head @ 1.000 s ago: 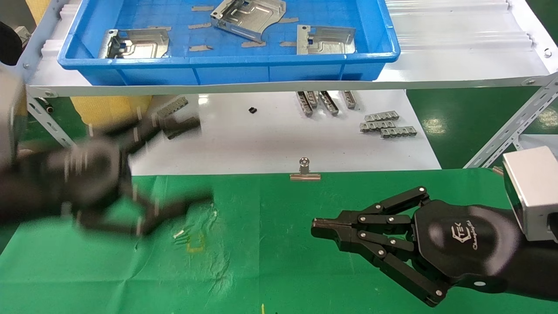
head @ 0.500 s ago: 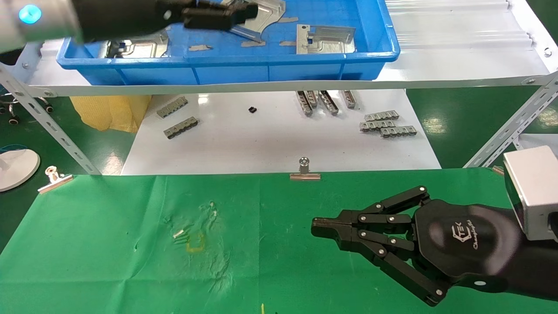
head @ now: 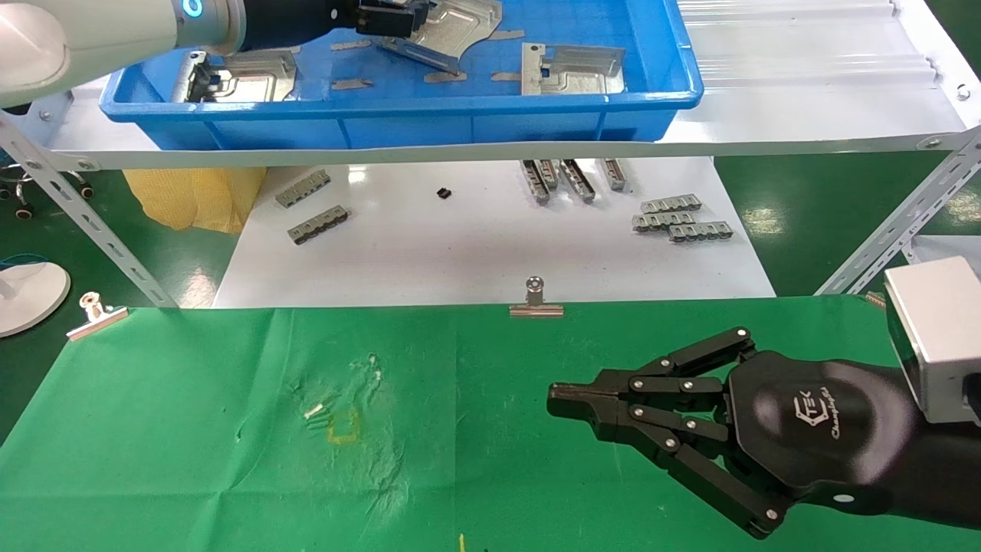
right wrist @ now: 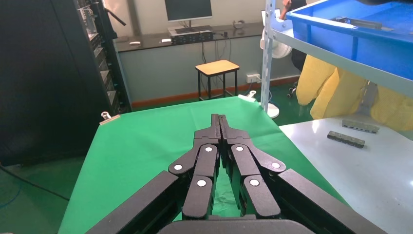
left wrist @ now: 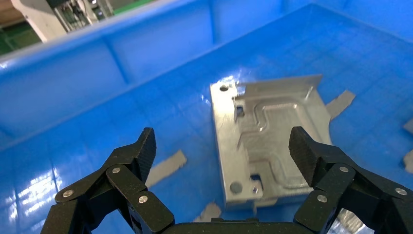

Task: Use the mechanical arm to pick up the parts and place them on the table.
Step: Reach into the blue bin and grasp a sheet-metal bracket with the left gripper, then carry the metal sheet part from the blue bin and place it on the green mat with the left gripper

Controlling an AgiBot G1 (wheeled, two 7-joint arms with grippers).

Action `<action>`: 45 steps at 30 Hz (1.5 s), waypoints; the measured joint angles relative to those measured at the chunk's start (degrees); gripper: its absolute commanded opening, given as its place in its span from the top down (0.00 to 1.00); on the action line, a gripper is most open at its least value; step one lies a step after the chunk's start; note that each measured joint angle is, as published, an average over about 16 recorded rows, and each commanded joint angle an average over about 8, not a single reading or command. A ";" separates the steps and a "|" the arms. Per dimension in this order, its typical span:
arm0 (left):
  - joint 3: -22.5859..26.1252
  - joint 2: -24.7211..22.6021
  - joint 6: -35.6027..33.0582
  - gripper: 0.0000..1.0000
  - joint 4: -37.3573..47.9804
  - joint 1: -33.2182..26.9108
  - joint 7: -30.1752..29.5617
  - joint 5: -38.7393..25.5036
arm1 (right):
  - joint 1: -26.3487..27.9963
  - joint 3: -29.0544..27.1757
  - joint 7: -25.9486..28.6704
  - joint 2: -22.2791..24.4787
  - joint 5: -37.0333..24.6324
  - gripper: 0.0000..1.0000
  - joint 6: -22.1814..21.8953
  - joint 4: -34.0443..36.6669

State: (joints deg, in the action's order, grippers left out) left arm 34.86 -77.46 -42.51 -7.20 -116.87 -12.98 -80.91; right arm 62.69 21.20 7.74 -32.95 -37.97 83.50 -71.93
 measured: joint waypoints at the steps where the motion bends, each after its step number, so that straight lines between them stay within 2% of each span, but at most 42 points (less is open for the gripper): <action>1: 0.24 -0.15 0.27 1.00 0.25 0.02 -0.23 -0.14 | 0.00 0.00 0.00 0.00 0.00 0.00 0.00 0.00; 18: 2.54 -0.22 1.24 1.00 -0.52 0.91 -2.69 0.51 | 0.00 0.01 0.00 0.00 0.00 0.00 0.00 0.00; 36: 4.39 -0.28 3.29 1.00 -1.93 2.10 -1.97 2.55 | 0.00 0.01 -0.01 0.00 0.01 0.00 0.00 0.00; 45: 3.54 0.80 2.70 1.00 -2.44 1.82 0.08 5.81 | 0.00 0.02 -0.01 0.01 0.01 0.00 -0.01 0.00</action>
State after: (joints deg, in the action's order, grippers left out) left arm 38.41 -76.66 -39.81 -9.64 -115.05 -12.90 -75.09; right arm 62.69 21.21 7.74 -32.95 -37.96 83.50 -71.93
